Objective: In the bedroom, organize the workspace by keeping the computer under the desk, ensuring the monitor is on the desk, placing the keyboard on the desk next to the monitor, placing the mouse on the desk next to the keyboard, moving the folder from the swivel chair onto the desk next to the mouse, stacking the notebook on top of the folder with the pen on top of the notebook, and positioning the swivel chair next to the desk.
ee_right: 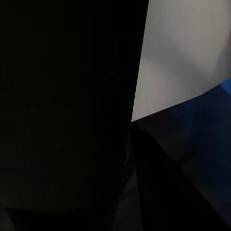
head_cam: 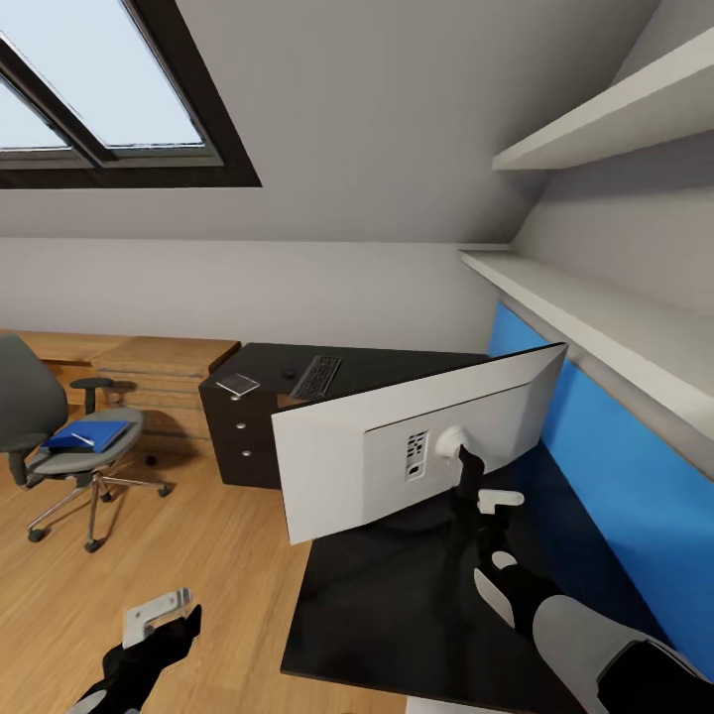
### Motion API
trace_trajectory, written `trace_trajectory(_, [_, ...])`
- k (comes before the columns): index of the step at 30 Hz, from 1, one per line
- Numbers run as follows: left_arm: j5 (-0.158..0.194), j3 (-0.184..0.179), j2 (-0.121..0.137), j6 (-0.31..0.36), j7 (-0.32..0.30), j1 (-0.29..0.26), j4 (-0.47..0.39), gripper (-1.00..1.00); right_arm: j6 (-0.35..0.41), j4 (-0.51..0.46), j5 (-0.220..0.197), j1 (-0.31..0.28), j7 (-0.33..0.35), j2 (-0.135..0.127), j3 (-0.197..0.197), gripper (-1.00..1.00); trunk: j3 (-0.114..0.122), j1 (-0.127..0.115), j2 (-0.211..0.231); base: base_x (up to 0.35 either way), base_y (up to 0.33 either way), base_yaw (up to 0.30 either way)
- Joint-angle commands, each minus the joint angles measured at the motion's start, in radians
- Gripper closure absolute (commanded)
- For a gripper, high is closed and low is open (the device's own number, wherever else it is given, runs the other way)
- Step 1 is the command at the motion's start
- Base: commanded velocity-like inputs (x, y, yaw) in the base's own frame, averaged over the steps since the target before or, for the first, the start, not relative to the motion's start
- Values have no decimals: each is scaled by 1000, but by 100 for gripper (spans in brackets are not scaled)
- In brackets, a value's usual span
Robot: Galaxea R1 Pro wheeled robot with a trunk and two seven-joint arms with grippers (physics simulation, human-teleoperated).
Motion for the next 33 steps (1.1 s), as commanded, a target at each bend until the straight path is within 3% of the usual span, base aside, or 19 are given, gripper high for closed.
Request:
trace_trajectory(1, [11,1,0,24,9,-1,-27,-100,-8,2,-31,-1,-11,-2,20,100,-1,0,-1,0,0,0])
trace_trajectory(7, [14,6,-19,52,12,-18,-62,-100,-3,3,-31,-1,-12,-3,20,100,-1,0,-1,0,0,0])
trace_trajectory(16, [10,3,-21,48,11,-19,-38,-100,-4,5,-33,-1,-12,-3,21,100,-1,0,-1,74,-131,0])
trace_trajectory(33, [9,2,-20,49,9,-19,-39,-100,-9,5,-33,-1,-12,-4,21,100,1,0,-1,3,-6,-38])
